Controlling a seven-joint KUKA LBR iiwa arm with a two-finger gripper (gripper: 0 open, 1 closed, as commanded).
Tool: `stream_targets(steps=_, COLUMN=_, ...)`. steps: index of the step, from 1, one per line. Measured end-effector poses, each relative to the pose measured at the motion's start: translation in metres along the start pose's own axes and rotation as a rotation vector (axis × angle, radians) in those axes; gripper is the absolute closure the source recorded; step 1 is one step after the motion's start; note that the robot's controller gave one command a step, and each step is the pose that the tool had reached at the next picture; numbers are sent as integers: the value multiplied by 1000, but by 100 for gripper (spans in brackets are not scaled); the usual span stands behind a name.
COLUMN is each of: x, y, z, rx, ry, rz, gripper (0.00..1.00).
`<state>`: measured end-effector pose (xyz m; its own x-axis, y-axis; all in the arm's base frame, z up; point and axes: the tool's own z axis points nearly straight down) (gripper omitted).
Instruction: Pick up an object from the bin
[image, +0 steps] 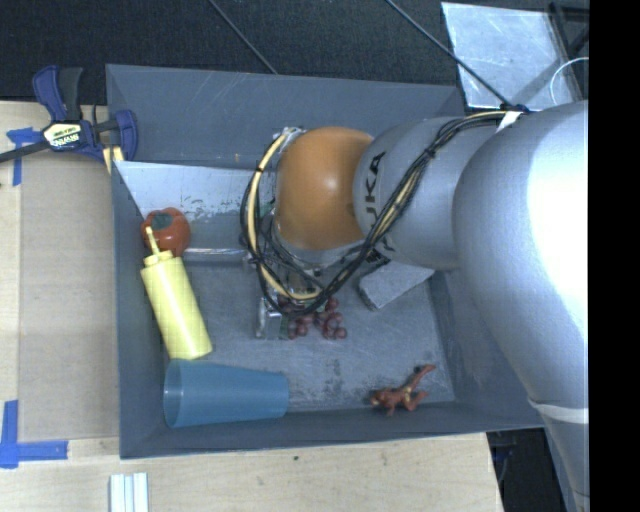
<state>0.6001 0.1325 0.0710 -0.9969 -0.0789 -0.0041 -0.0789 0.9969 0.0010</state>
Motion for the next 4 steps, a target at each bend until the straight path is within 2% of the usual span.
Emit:
stream_targets(steps=1, x=-4, y=3, z=-60, rx=-6, ry=-12, rz=5, gripper=0)
stream_targets(steps=2, x=-12, y=-64, z=-29, rx=1, ry=3, rz=-177, gripper=0)
stream_targets(steps=3, x=-2, y=-57, z=-1, rx=-6, ry=-15, rz=-5, gripper=0)
stream_targets(steps=4, x=-10, y=-84, z=-2, rx=-2, ry=-6, rz=-16, gripper=100)
